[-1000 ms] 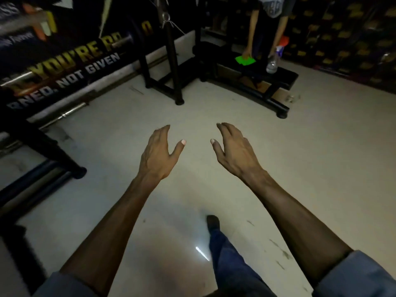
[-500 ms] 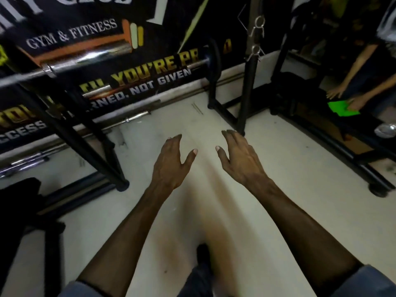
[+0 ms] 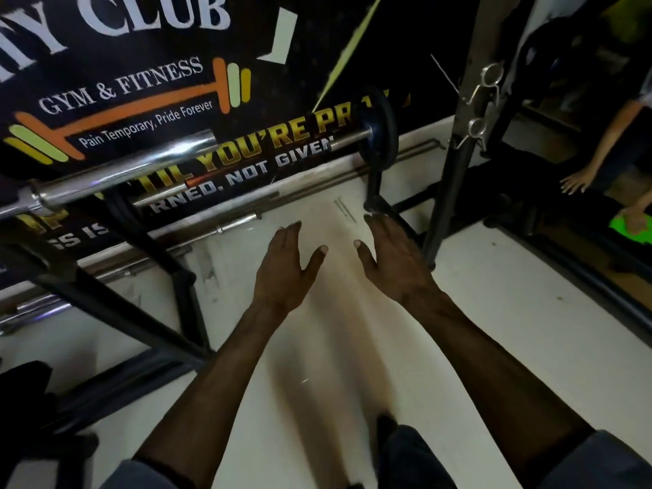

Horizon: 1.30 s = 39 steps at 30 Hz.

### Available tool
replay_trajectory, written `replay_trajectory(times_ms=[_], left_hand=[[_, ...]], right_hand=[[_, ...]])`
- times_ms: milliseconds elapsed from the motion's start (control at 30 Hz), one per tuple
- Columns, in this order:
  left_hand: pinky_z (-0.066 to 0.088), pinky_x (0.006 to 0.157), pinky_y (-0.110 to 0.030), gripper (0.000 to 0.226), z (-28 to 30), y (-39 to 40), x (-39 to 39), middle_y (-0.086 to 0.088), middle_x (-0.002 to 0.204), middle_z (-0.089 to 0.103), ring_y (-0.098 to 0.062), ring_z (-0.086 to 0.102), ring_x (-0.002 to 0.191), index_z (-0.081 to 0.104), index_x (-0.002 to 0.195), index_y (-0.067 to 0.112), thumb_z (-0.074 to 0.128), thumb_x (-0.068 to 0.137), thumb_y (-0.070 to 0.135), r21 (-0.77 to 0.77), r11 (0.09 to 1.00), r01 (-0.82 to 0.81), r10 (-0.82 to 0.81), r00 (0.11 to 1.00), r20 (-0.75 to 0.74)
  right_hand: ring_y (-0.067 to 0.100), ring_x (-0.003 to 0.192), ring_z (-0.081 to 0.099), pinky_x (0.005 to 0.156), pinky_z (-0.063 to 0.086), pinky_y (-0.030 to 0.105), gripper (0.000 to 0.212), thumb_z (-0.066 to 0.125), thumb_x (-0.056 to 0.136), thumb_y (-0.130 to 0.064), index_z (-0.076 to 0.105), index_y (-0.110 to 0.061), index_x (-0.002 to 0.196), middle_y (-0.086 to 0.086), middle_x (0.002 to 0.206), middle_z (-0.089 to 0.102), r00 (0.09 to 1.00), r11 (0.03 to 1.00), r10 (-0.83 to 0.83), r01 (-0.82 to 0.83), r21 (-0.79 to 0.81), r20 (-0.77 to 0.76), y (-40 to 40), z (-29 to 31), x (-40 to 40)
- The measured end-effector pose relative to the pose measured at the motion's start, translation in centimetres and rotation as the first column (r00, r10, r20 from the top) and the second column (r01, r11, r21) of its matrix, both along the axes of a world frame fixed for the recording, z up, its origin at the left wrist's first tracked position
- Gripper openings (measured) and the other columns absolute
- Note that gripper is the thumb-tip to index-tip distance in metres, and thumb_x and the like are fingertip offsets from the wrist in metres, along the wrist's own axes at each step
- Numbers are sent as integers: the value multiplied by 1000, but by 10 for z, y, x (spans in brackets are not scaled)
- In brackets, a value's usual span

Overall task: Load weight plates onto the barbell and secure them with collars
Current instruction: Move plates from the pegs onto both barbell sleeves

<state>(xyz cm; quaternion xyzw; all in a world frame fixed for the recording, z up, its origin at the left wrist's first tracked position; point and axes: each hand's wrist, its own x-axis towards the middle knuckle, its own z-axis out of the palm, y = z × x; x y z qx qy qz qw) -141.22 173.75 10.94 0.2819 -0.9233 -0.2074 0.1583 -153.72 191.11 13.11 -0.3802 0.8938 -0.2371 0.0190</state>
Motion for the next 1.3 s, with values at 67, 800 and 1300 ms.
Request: replay_trajectory(times_ms=[67,800,1300], left_hand=[[42,117,-49,81,-4,-26,-35,-4,165,35,-24,38,150,26,161,22,42,98,71,3,999,-47,47,999,12],[41,116,-51,80,-55,-282,-333,-10,165,34,-29,38,149,26,161,15,44,100,65,174,835,-522,524,851,38],[39,117,-48,73,-63,-476,-376,-11,159,43,-29,38,147,33,157,13,44,102,60,168,538,-826,831,553,59]], right_hand=[[24,156,26,124,30,45,59,39,109,-42,28,-14,160,9,167,29,999,1000,26,-26,5,-19,-29,-3,-39],[28,144,45,109,46,44,57,50,104,-40,39,-16,154,8,158,43,872,876,480,-483,0,-95,-380,-50,-408],[26,135,52,106,49,44,51,48,104,-42,46,-15,147,5,146,52,581,583,813,-811,56,-45,-661,-78,-463]])
